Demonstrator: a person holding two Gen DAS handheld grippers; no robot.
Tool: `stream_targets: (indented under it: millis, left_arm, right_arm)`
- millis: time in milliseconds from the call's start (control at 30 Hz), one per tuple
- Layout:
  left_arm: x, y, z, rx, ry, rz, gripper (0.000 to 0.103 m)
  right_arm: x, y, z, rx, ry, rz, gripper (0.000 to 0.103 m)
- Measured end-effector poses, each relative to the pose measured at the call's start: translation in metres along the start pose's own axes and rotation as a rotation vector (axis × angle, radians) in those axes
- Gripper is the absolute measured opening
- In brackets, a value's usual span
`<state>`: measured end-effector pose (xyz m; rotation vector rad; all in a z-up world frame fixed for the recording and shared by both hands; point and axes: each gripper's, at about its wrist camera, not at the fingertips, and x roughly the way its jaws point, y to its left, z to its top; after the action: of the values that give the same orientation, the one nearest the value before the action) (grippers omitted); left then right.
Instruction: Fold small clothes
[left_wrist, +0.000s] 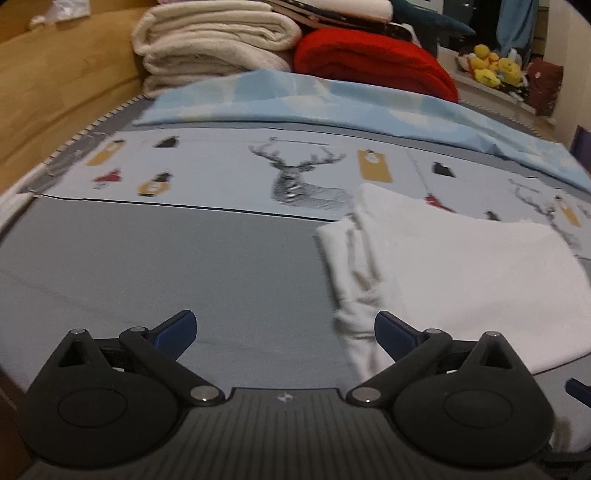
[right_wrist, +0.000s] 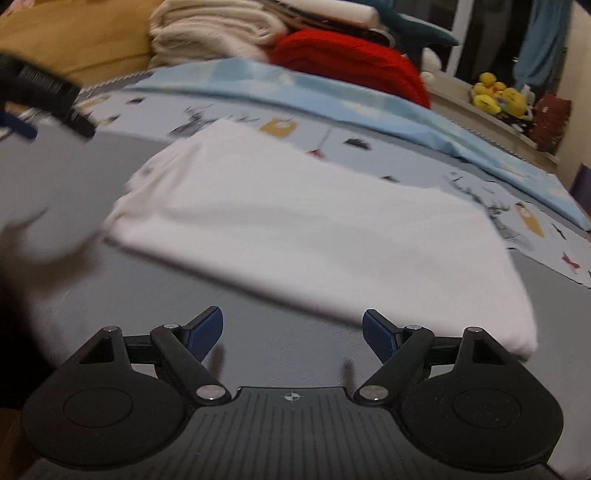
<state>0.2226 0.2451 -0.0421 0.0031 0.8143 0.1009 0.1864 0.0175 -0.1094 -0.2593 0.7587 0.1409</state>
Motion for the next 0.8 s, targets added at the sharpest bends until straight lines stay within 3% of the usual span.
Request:
stream_targets:
  millis: [200, 367, 533, 800]
  left_arm:
    - [-0.003, 0.019, -0.006, 0.034, -0.021, 0.076, 0.103]
    - [-0.007, 0.034, -0.003, 0.003, -0.033, 0.072, 0.103]
    - [-0.009, 0.042, 0.0, -0.001, -0.043, 0.089, 0.103]
    - [-0.007, 0.073, 0.012, -0.167, -0.04, 0.073, 0.103]
  right_arm:
    - [0.008, 0.033, -0.006, -0.091, 0.008, -0.068, 0.084]
    - [0.024, 0.048, 0.0, -0.113, 0.01, -0.106, 0.085]
    - [0.038, 0.061, 0.013, -0.075, 0.03, -0.075, 0.088]
    - [0.063, 0.11, 0.029, -0.123, -0.072, -0.096, 0.096]
